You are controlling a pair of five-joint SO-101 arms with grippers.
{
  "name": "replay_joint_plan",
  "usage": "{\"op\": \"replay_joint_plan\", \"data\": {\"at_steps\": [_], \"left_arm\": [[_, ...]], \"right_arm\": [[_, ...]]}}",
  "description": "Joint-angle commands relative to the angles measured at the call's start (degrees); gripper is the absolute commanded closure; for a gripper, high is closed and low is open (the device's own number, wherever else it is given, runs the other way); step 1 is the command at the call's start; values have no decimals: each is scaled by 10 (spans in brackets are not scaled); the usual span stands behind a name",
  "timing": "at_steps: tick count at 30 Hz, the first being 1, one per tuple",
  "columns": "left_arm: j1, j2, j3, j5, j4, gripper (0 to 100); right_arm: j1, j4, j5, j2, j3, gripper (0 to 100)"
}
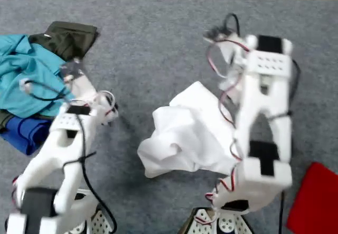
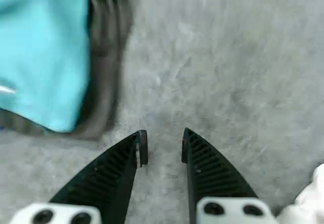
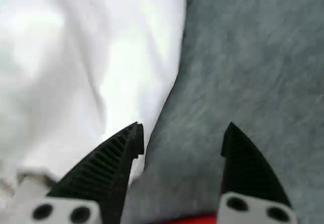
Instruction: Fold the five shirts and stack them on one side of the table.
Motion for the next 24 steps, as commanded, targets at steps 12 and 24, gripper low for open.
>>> {"op": "replay_joint_plan", "data": {"at_steps": [12,24], "left_arm": [[-9,62,-86,4,42,875],[-5,65,-90,4,40,875]], "right_arm": [[-89,28,-142,486,-555,857],[-101,63,-178,574,-686,861]]}}
